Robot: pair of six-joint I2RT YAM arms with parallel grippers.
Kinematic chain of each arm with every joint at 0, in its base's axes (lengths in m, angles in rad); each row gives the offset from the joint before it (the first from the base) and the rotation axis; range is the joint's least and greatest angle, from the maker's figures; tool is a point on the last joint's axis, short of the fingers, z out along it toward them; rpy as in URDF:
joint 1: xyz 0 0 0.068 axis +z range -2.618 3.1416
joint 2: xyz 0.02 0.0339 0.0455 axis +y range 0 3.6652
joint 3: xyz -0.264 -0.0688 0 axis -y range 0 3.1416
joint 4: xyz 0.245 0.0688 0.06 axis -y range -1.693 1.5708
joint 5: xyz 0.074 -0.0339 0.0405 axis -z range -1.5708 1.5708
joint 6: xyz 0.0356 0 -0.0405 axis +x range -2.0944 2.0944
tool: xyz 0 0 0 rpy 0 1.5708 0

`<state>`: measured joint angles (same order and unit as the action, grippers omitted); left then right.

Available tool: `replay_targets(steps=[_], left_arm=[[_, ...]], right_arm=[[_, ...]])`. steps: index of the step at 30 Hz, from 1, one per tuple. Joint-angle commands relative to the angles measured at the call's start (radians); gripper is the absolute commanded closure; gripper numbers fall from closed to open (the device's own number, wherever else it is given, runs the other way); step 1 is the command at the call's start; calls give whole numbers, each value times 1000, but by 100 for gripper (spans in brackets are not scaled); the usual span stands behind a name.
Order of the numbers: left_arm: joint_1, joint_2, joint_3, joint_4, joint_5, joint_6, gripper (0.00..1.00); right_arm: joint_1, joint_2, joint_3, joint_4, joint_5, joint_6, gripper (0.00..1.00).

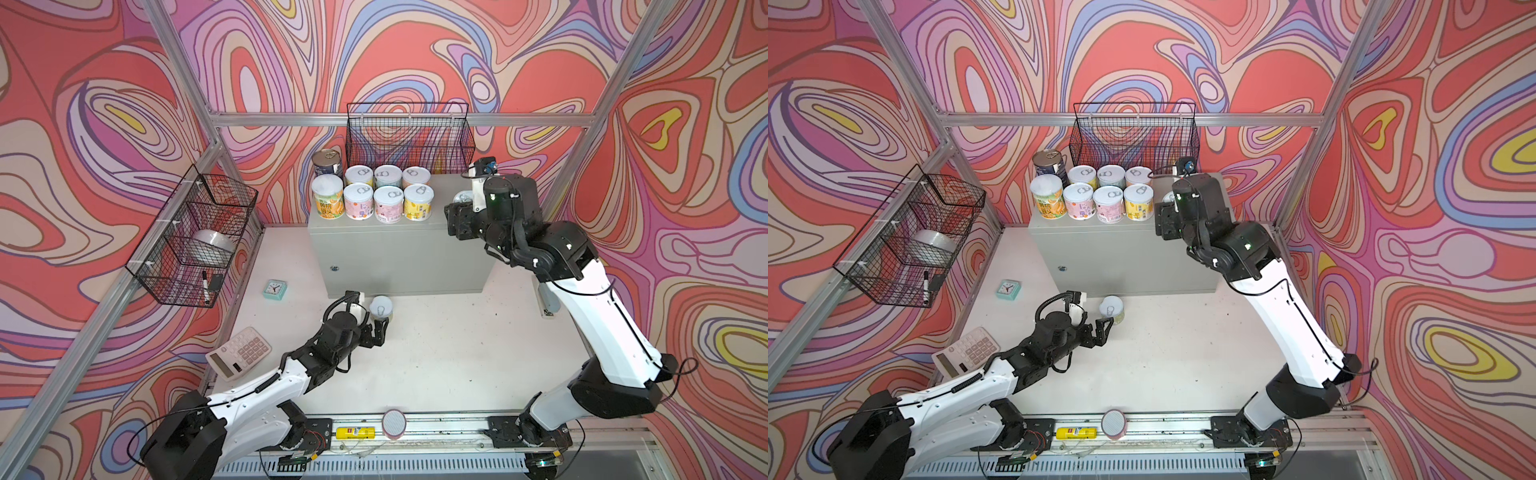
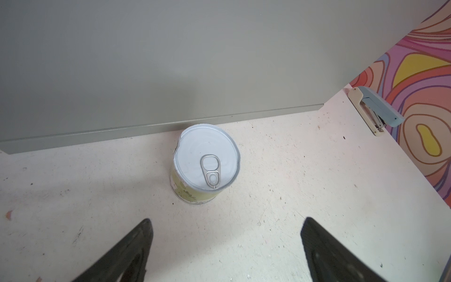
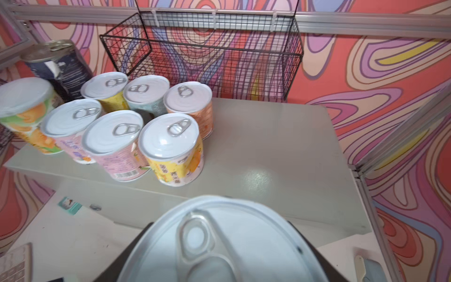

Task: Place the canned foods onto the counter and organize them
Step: 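Lift the pale blue-labelled can with the right gripper up to the box top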

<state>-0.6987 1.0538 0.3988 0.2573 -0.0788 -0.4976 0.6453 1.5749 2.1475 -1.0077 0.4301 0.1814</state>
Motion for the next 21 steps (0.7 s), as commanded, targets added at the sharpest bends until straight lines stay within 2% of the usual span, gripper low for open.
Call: replay_targets(steps=[1, 14, 17, 21], left_arm=[[6, -17, 6, -7, -9, 8, 4], [5, -38, 67, -67, 48, 67, 4], [6, -50, 107, -111, 60, 72, 4], [6, -63, 246, -236, 79, 84, 4]], right_arm=[[-55, 39, 43, 99, 1, -67, 100], [-206, 230, 171, 135, -166, -36, 100], [-214, 249, 173, 149, -185, -27, 100], [-219, 275, 183, 159, -207, -23, 100]])
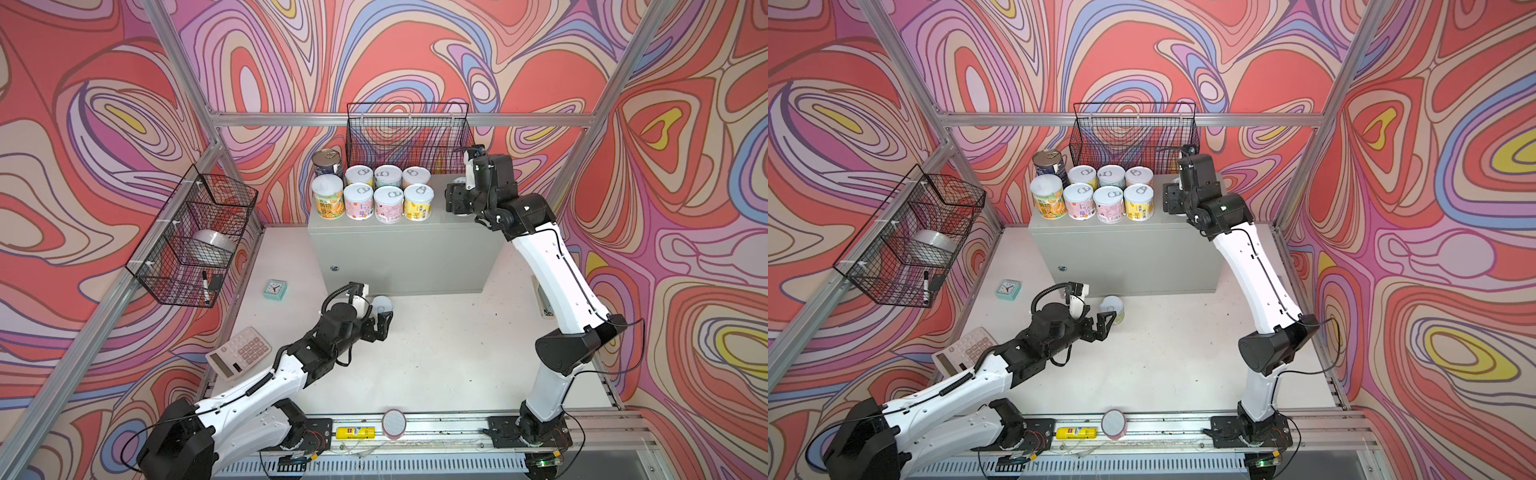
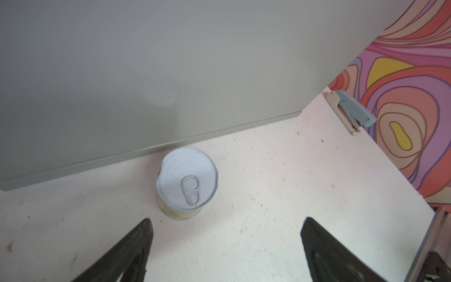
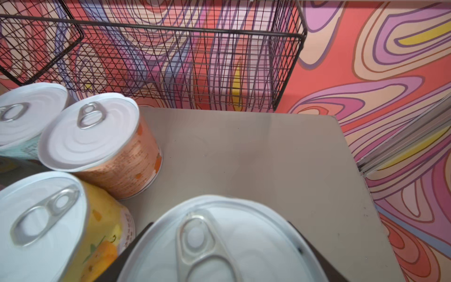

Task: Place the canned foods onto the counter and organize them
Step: 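Lift the pale blue-labelled can with the right gripper up to the box top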

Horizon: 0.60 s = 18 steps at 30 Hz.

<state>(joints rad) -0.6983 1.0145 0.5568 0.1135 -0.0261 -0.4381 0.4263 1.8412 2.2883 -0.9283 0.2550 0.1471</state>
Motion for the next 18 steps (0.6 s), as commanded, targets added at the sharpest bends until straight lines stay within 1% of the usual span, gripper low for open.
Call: replay_targets(steps=[1, 3, 6, 9, 13, 14, 15, 17, 18], left_arm=[[5, -19, 127, -137, 31, 23, 4], [6, -8, 204, -217, 64, 27, 4], [5, -1, 276, -280, 86, 24, 4], [5, 5, 312, -314, 85, 27, 4], [5, 3, 320, -324, 81, 34, 4], [5, 1, 320, -324, 80, 36, 4], [5, -2, 318, -323, 80, 37, 4], [6, -5, 316, -319, 76, 38, 4], [5, -6, 313, -318, 73, 38, 4]], right_arm=[[0, 14, 45, 79, -34, 11, 100], [-1, 32, 55, 74, -38, 11, 100], [-1, 54, 66, 65, -38, 13, 100], [-1, 64, 69, 66, -32, 18, 100], [-1, 69, 67, 67, -18, 19, 100], [-1, 72, 65, 69, -16, 19, 95], [-1, 71, 65, 69, -13, 19, 85], [-2, 71, 63, 70, -12, 17, 70], [-1, 70, 59, 76, -12, 18, 62]])
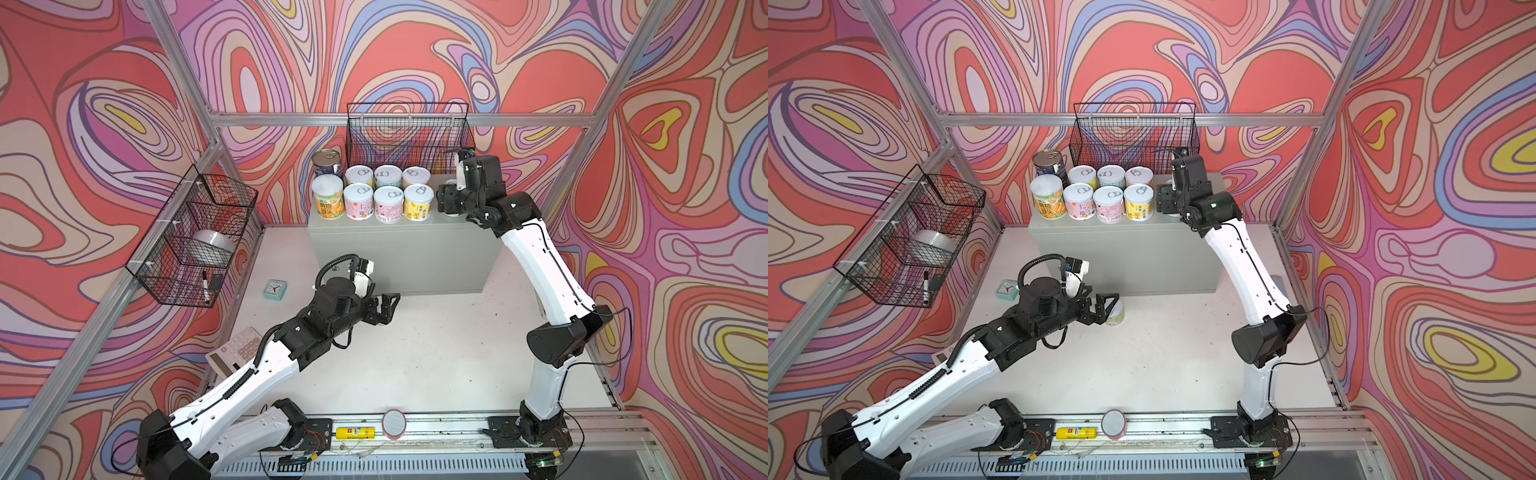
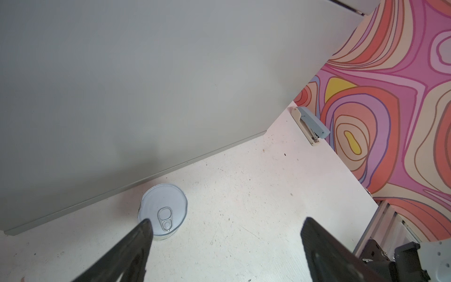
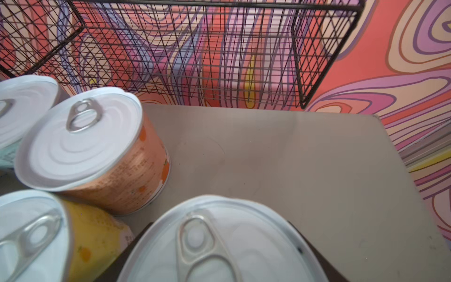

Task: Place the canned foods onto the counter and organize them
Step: 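Lift the pale blue-labelled can with the right gripper up to the box top, then lower the pale blue-labelled can onto the box top at the row's end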

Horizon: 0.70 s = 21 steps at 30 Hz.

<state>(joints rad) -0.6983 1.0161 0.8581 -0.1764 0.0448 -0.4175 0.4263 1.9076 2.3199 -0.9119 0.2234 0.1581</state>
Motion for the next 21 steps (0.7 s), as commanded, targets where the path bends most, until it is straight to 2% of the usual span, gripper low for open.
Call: replay_targets(steps=[1, 3, 5, 9, 14, 21], left_arm=[[5, -7, 12, -26, 1, 19, 4], [5, -5, 13, -28, 0, 21, 4], [5, -5, 10, -25, -3, 23, 4], [5, -3, 10, -23, -9, 26, 4], [6, -5, 9, -21, -7, 21, 4], [5, -4, 11, -19, -3, 22, 4]], right_arm=[[-2, 2, 26, 63, 21, 8, 55], [-2, 1, 28, 66, 23, 5, 41], [-1, 1, 31, 70, 27, 3, 35], [-1, -1, 32, 77, 27, -1, 14], [0, -11, 31, 97, 32, 0, 2], [0, -93, -28, 209, 25, -3, 3]])
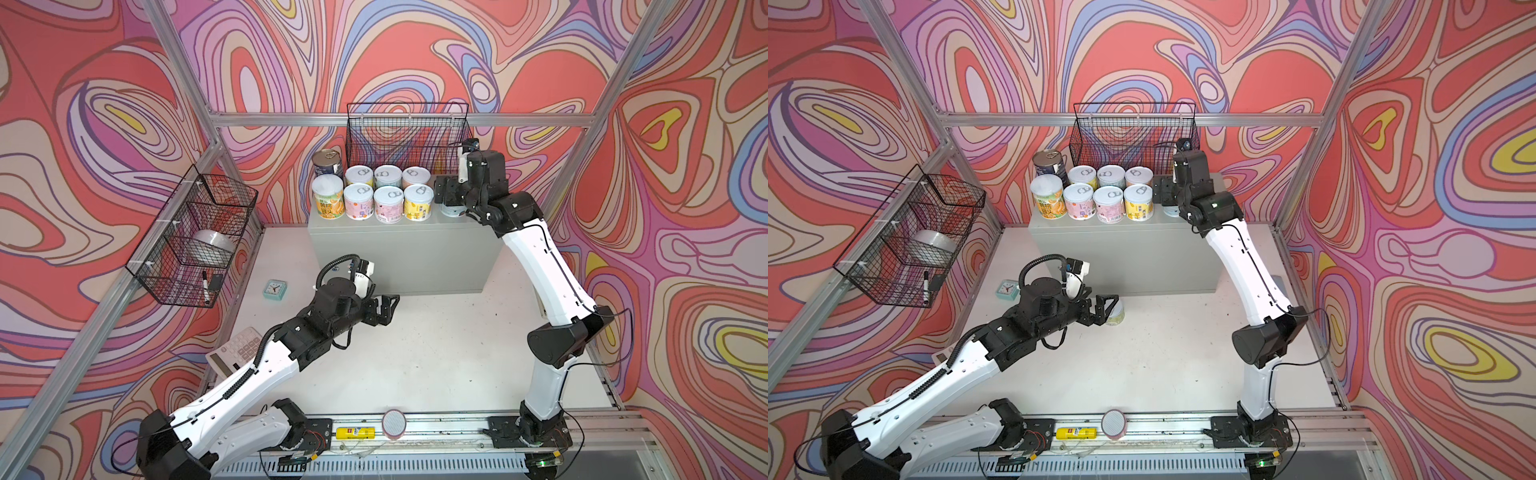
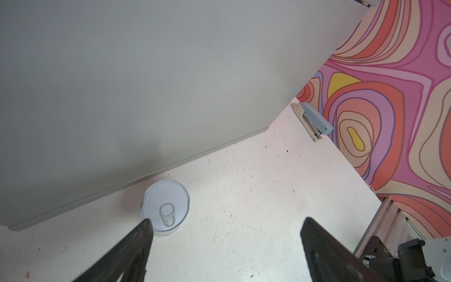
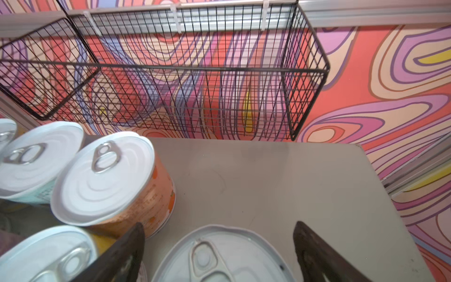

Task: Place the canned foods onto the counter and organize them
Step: 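Lower the pale blue-labelled can onto the box top at the row's end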

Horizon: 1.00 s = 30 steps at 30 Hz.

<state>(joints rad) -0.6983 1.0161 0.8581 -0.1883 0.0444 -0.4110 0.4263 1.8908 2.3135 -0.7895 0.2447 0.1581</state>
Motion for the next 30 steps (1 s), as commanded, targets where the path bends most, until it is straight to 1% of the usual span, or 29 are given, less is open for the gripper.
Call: replay_targets(steps=[1, 3, 4, 7, 11, 13, 18, 19, 22, 24, 30], left_arm=[[5, -2, 13, -7, -1, 15, 4], [5, 1, 15, -6, 1, 15, 4], [5, 2, 17, -5, 1, 15, 4], [5, 6, 16, -1, -4, 15, 4], [5, 14, 22, -1, -2, 14, 4], [5, 15, 22, 1, -4, 15, 5], [5, 10, 12, 21, -8, 14, 5], [5, 12, 10, 25, -7, 14, 5], [5, 10, 2, 32, -9, 15, 5], [5, 6, -4, 34, -10, 15, 5], [5, -9, -7, 28, -28, 20, 5]], right_arm=[[-2, -93, -35, 101, 3, -2, 3], [-1, -113, -56, 122, 0, 0, 3], [-1, -155, -89, 148, -8, 2, 3], [0, -247, -219, 244, -26, 4, 3], [0, -371, -384, 336, -56, -13, 7], [0, -428, -444, 348, -80, -29, 10], [0, -530, -582, 349, -123, -45, 14], [-1, -554, -625, 363, -129, -43, 17], [-1, -598, -727, 380, -147, -33, 29], [-1, -612, -774, 386, -152, -24, 39], [-2, -638, -894, 453, -174, -12, 38]])
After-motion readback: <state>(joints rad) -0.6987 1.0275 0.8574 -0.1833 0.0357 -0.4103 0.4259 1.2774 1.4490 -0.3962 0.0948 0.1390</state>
